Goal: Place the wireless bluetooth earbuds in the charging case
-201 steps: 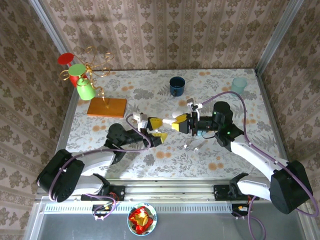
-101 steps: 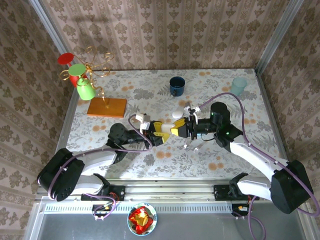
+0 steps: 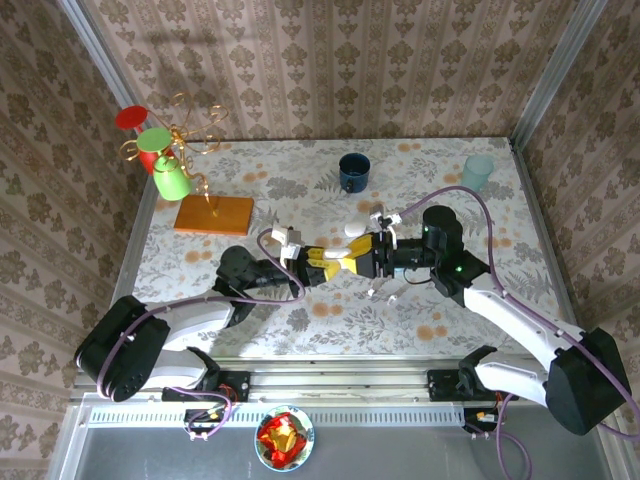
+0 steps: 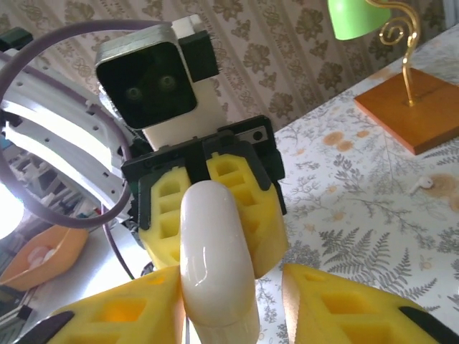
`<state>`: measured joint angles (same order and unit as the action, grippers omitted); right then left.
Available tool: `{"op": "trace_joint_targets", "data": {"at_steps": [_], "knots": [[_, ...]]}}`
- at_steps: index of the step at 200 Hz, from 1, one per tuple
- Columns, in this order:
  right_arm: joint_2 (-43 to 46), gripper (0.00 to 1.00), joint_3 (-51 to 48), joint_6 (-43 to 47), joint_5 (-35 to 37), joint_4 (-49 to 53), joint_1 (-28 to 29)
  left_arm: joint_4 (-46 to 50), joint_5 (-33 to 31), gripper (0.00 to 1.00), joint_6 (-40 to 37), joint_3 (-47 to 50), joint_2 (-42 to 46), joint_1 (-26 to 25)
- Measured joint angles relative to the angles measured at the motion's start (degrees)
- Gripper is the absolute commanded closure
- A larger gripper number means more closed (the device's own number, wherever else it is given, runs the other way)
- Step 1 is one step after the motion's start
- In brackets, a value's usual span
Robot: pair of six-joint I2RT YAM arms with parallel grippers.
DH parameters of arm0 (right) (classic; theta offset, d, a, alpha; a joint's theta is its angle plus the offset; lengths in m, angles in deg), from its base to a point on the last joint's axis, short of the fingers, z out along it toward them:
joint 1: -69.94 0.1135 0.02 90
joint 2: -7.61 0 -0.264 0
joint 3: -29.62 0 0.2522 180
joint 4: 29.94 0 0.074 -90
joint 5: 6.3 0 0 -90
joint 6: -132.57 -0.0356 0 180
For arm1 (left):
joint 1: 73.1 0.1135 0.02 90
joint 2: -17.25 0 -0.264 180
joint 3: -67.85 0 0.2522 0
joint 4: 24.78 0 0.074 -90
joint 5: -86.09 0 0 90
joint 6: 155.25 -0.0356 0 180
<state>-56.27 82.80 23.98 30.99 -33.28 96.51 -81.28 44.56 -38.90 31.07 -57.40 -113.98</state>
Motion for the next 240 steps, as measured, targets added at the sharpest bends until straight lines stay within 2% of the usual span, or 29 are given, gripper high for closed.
{"op": "trace_joint_targets", "data": {"at_steps": [55, 105, 153, 177, 203, 223, 240], "knots": [[0.2, 0.48, 2.1, -2.6, 8.3, 2.8, -0.2, 0.0, 0.9, 1.0, -3.5, 0.0, 0.0, -0.1], [1.0, 0.42, 2.1, -3.1, 9.8, 3.5, -0.2, -0.1, 0.7, 1.0, -5.6, 1.2, 0.0, 1.7], [6.5, 0.41, -0.1, -4.6, 12.8, 1.9, -0.2, -0.4, -1.0, 1.0, -8.7, 2.5, 0.0, 5.0], [10.1, 0.42, -2.5, -5.6, 19.4, 2.6, -0.2, -0.6, -3.6, 1.0, -12.1, 4.6, 0.0, 5.8], [12.8, 0.44, -3.3, -6.7, 30.8, 8.1, -0.3, -0.5, -6.0, 1.0, -15.3, 6.4, 0.1, 6.6], [11.8, 0.45, -3.0, -8.0, 39.2, 15.3, -1.0, -0.5, -6.5, 1.0, -17.3, 7.0, 1.0, 7.2], [7.7, 0.45, -1.6, -8.5, 43.4, 22.6, -1.6, -0.5, -6.3, 1.0, -18.8, 7.6, 2.3, 7.2]]}}
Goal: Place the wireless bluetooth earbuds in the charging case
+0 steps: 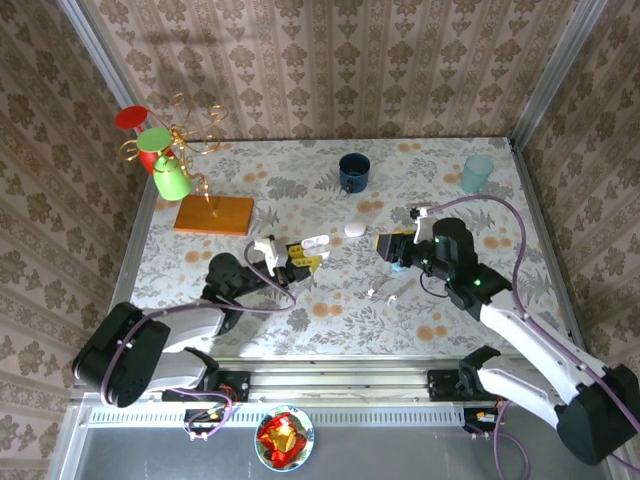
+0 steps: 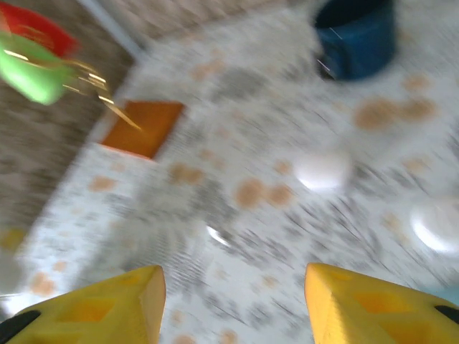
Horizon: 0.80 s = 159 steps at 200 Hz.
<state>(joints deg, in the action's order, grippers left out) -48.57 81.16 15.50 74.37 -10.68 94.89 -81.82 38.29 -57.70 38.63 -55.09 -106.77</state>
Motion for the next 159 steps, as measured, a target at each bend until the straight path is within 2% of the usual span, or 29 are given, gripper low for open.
{"op": "trace_joint_targets", "data": {"at_steps": [37, 95, 127, 159], "knots": [[-13.5, 0.45, 4.1, -0.1, 0.8, 10.4, -0.2, -0.3, 0.4, 1.0, -1.6, 0.8, 1.9, -0.1], [-33.9, 0.46, 12.2, 3.5, -8.0, 11.4, 1.8, -0.4, 0.9, 1.0, -3.3, 1.2, 2.0, -0.8], [-41.3, 0.46, 17.9, 6.1, -10.8, 11.4, 2.9, -0.4, 1.1, 1.0, -3.8, 1.2, 2.0, -0.8], [-44.6, 0.46, 19.3, 7.6, -12.1, 11.6, 3.0, -0.4, 1.1, 1.0, -4.2, 1.2, 2.0, -0.8]]}}
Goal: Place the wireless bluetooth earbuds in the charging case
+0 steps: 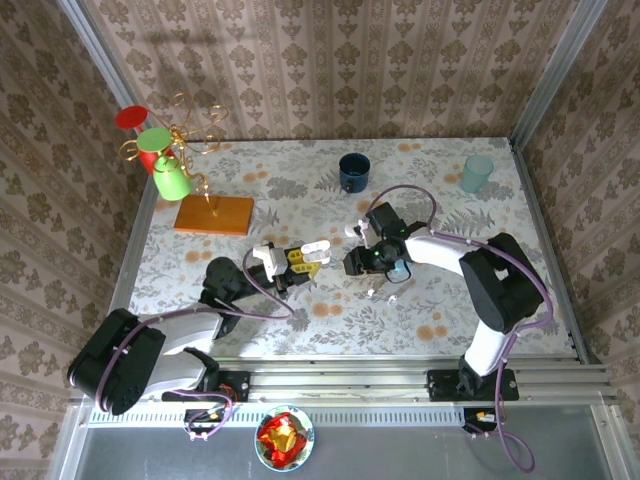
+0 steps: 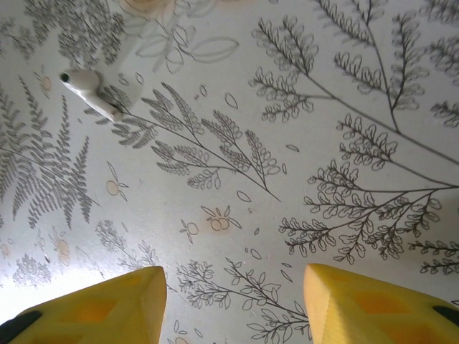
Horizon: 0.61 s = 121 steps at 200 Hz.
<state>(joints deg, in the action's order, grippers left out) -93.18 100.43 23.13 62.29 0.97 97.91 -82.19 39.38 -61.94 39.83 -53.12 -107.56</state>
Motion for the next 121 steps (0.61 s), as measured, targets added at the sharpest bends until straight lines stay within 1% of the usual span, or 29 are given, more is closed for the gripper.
{"op": "trace_joint_targets", "data": {"at_steps": [46, 94, 121], "knots": [[-0.1, 0.46, -1.6, 0.0, -0.3, 0.0, 0.0, 0.4, 0.0, 1.0, -0.9, 0.0, 0.1, 0.0], [5.1, 0.47, -7.4, -0.3, -0.2, -0.2, 0.0, 2.5, -0.1, 1.0, -1.9, 0.0, 1.3, 0.0], [7.1, 0.48, -9.7, -0.7, -0.2, -0.2, 0.3, 2.9, -1.4, 1.0, -2.1, 0.5, 2.4, 0.0]]}}
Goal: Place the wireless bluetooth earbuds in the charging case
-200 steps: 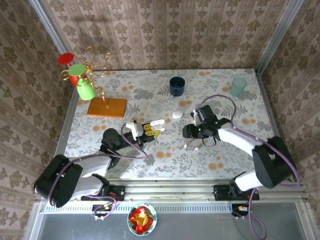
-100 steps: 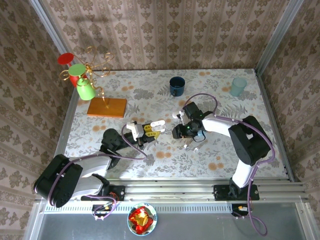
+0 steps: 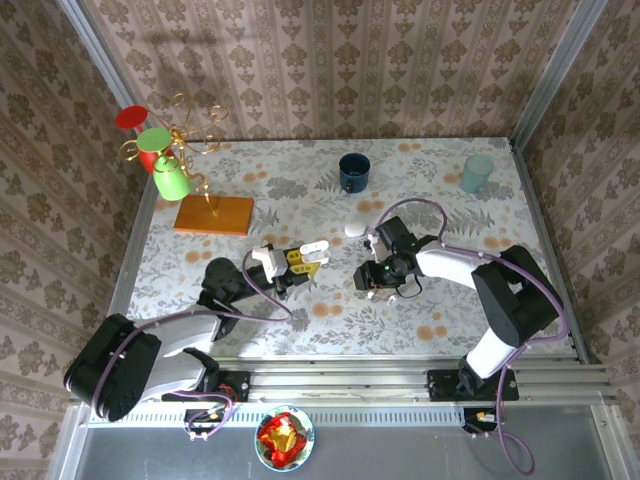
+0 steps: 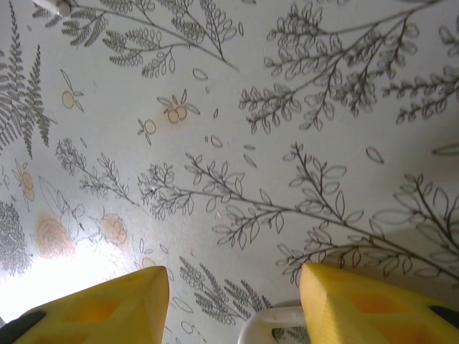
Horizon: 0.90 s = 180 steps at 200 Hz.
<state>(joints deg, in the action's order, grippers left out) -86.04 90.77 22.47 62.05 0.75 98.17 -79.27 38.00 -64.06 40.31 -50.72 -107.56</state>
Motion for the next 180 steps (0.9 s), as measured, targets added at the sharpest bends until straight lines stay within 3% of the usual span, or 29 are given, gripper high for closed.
{"op": "trace_joint_targets", "data": {"at_steps": [102, 140, 180], "knots": [[5.3, 0.48, -2.1, -2.6, 2.1, 5.3, 5.8, 9.7, -4.1, 1.0, -1.3, 0.7, 6.2, 0.0], [6.2, 0.48, -0.5, -2.6, 7.7, 12.2, 8.0, 11.6, -6.6, 1.0, -2.1, 2.0, 8.4, 0.0], [5.6, 0.49, 9.4, 1.2, 14.6, 22.7, 11.1, 12.9, -8.8, 1.0, -2.8, 5.7, 11.7, 0.0]]}}
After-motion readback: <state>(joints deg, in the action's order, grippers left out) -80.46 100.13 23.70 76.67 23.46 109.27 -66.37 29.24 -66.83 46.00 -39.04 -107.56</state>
